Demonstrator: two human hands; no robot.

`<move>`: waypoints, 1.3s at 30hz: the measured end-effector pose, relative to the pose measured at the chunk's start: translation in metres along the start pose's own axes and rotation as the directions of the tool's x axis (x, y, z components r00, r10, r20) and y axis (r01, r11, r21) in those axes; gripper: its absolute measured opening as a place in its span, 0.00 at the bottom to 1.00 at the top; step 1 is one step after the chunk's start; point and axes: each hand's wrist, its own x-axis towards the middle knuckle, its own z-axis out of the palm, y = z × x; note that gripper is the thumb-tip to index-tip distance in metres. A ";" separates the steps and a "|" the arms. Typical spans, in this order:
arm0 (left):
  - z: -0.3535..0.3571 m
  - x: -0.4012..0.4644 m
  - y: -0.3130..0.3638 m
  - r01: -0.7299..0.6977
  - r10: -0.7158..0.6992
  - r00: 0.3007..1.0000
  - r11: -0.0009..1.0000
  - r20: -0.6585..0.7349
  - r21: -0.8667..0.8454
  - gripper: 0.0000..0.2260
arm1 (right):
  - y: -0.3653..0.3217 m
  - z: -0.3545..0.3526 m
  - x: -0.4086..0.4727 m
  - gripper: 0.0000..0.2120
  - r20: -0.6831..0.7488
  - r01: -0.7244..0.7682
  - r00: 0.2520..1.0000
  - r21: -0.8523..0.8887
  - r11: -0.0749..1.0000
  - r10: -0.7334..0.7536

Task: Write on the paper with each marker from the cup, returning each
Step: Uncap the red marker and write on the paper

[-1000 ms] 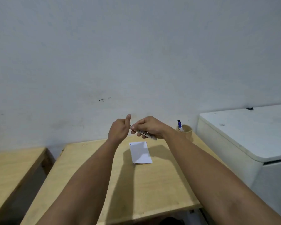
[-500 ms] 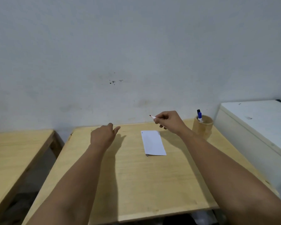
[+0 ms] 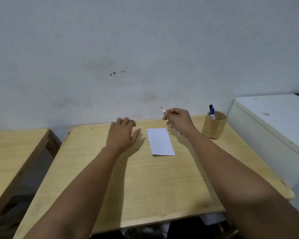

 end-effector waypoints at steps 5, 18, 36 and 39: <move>0.004 -0.008 0.052 -0.075 0.123 0.930 0.986 0.347 -0.150 0.26 | -0.009 0.000 -0.004 0.04 -0.069 0.002 0.998 0.150 0.989 0.008; 0.019 -0.027 0.045 0.035 0.034 0.915 0.986 0.403 -0.162 0.30 | 0.008 0.040 -0.008 0.18 -0.062 -0.050 0.996 0.170 0.984 0.062; 0.035 -0.026 0.037 0.132 -0.074 0.926 0.982 0.370 -0.132 0.46 | 0.057 0.068 -0.001 0.09 -0.117 0.049 0.992 0.111 0.993 -0.036; 0.034 -0.027 0.037 0.128 -0.072 0.927 0.983 0.369 -0.131 0.45 | 0.054 0.074 -0.004 0.10 -0.071 0.040 0.997 0.032 0.999 -0.038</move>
